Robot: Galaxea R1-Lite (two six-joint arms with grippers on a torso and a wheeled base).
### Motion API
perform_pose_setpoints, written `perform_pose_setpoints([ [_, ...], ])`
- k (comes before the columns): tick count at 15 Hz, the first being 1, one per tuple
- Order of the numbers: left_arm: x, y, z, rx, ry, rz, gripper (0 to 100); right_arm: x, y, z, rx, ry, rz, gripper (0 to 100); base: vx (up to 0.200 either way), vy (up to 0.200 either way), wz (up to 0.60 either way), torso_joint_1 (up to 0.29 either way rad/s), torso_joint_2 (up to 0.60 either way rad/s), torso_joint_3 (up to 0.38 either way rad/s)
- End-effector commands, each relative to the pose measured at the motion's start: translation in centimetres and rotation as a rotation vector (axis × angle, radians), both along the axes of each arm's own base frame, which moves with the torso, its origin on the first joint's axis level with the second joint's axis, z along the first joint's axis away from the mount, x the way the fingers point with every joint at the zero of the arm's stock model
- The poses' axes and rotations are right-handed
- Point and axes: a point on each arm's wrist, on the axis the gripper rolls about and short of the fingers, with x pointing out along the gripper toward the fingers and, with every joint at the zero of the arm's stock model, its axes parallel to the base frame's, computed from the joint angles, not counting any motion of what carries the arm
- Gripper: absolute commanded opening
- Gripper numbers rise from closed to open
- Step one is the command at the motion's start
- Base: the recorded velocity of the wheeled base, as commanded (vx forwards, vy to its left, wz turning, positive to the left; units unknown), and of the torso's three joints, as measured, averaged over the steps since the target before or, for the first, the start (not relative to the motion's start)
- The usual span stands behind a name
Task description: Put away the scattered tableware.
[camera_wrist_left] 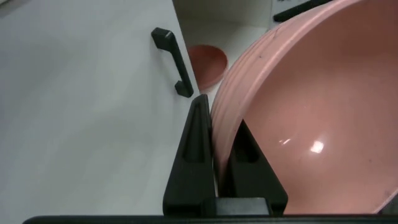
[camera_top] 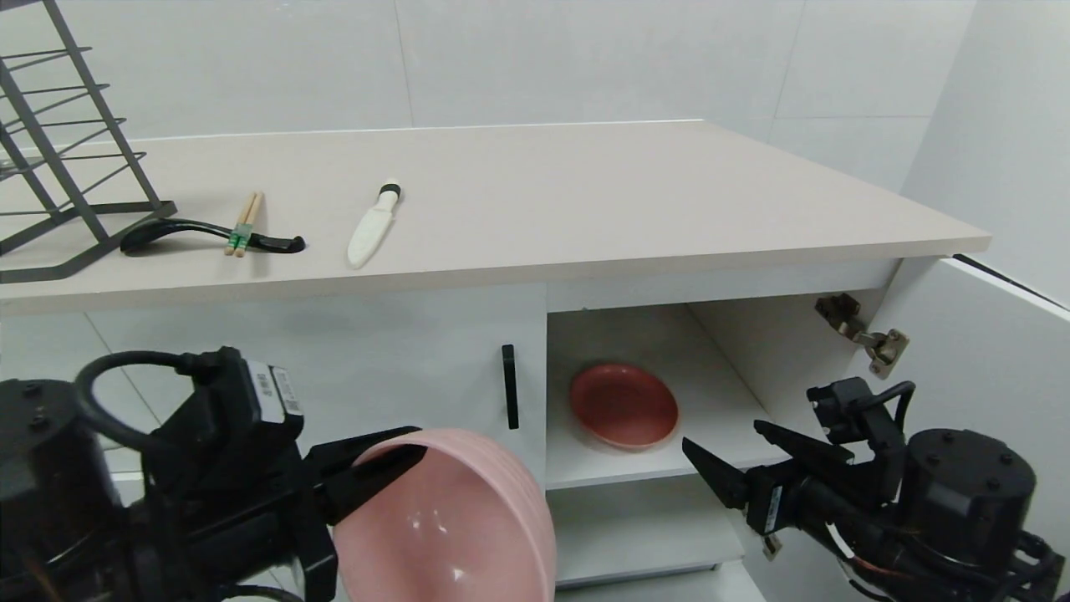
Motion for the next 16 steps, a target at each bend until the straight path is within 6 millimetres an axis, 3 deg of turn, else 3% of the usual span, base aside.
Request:
perform_pose_setpoints([
  [1,0.9,-2.5,-0.9,0.058,0.032,0.003,0,-1.1,-0.7,2.1,0.047,-0.073,0.001,100,0.0,0.0,0.0,0.0,0.0,0.0],
  [3,1.2,-3.9,-1.3,0.082,0.032,0.02,0,-2.1,-1.4,2.7,0.056,-0.09,-0.003,100,0.0,0.0,0.0,0.0,0.0,0.0],
  [9,2.1,-7.4,-1.9,0.104,0.015,0.037,0,-1.9,-2.1,3.2,0.065,-0.114,-0.066,100,0.0,0.0,0.0,0.0,0.0,0.0],
  [13,2.5,-11.2,-2.5,0.101,-0.031,0.091,0,-2.1,-2.6,3.9,0.073,-0.153,-0.108,100,0.0,0.0,0.0,0.0,0.0,0.0],
  [16,2.8,-15.6,-4.1,0.121,-0.061,0.15,0,-2.3,-3.7,5.1,0.094,-0.211,-0.156,100,0.0,0.0,0.0,0.0,0.0,0.0],
])
